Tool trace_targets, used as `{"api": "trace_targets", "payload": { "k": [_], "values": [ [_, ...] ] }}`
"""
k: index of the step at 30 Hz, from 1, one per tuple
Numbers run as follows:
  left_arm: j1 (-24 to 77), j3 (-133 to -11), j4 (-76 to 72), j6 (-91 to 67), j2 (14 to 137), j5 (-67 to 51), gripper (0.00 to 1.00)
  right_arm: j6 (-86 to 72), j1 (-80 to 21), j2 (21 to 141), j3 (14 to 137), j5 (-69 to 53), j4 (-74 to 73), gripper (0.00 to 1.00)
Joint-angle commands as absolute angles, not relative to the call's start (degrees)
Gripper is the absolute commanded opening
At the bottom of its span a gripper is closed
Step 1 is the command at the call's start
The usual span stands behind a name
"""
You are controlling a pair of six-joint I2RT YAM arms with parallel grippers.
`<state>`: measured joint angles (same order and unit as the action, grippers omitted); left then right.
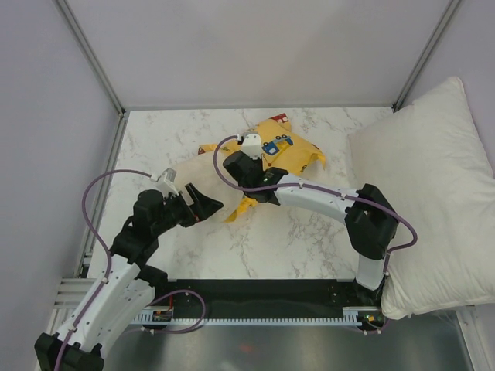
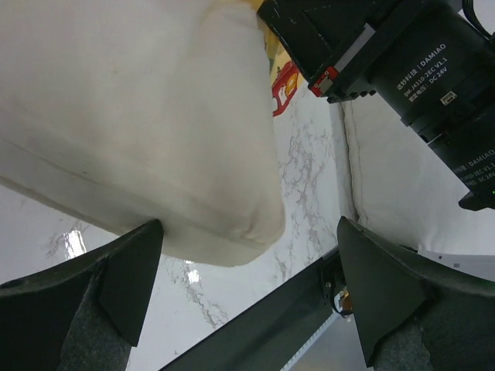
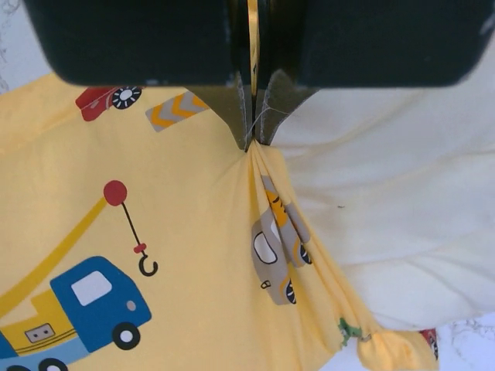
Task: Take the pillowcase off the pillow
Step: Pull out the pillow
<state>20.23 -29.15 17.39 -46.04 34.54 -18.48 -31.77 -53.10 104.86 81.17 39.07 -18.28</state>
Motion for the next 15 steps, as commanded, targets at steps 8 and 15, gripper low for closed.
{"api": "trace_targets", "payload": {
  "k": [8, 15],
  "values": [
    [20.57, -26.63, 11.51, -48.08, 37.52, -18.63, 1.00, -32.96, -56.51, 104.06, 86.22, 42.27, -14.59, 0.00],
    [20.65, -24.97, 15.55, -46.32, 39.73, -20.92, 1.00, -30.85, -56.51, 104.06, 88.94, 43.68, -16.08, 0.00]
  ]
}}
